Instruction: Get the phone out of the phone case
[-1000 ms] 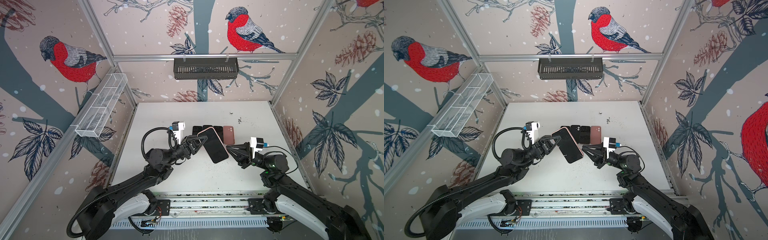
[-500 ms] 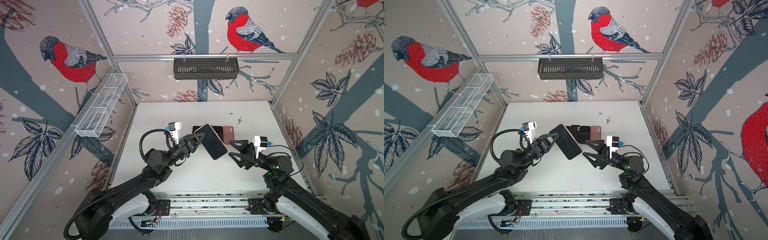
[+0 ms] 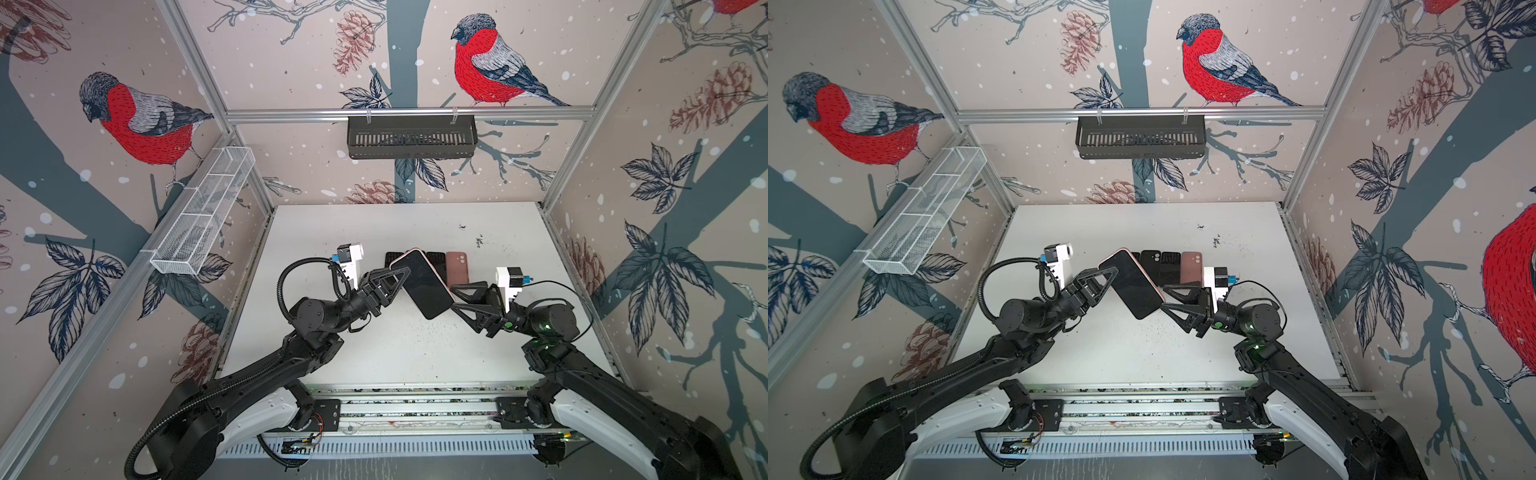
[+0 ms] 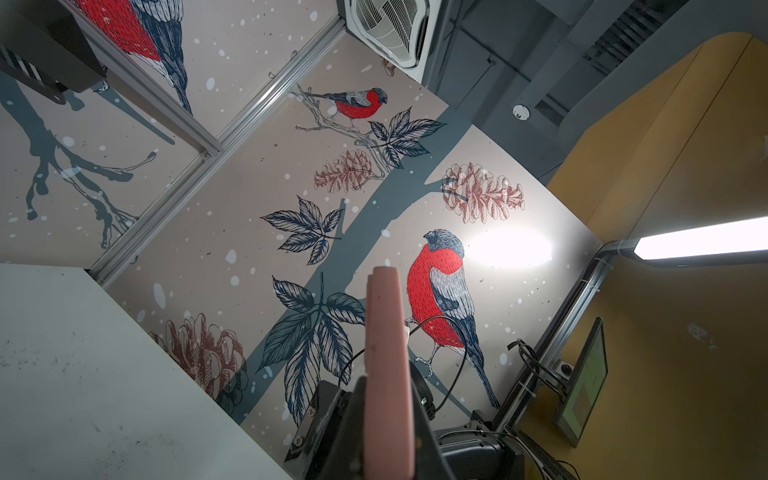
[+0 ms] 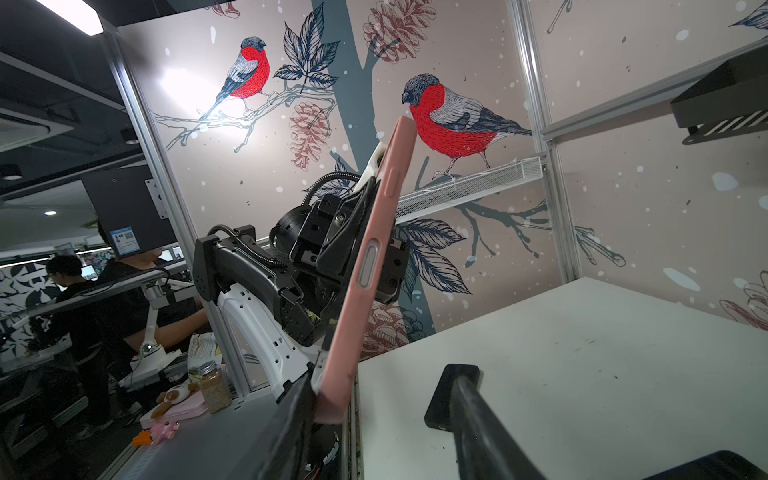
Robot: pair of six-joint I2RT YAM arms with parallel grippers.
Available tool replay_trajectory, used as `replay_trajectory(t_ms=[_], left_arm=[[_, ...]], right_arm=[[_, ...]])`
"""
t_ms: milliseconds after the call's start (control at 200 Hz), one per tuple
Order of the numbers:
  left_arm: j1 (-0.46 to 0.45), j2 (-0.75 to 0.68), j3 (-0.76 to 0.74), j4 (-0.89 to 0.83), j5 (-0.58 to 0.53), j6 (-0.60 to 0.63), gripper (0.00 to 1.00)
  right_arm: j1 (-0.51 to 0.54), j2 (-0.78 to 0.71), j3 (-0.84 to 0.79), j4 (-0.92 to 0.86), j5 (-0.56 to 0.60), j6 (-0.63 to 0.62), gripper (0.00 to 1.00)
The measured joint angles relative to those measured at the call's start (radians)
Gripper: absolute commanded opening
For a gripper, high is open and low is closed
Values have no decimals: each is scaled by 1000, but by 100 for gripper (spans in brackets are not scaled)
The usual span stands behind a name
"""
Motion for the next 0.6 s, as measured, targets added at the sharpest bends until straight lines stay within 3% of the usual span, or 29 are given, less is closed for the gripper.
replay_trajectory(t_ms=[165,375,600], left_arm=[[0,3,-3,5,-1,15,0],[-2,35,-15,41,-2,-29,0],[-6,101,-21,204,-54,-105,0]], right_arm=[[6,5,0,26,-12,26,27],[1,4,-8,68,-25,37,23],[-7,77,61,142,-23,141,13]])
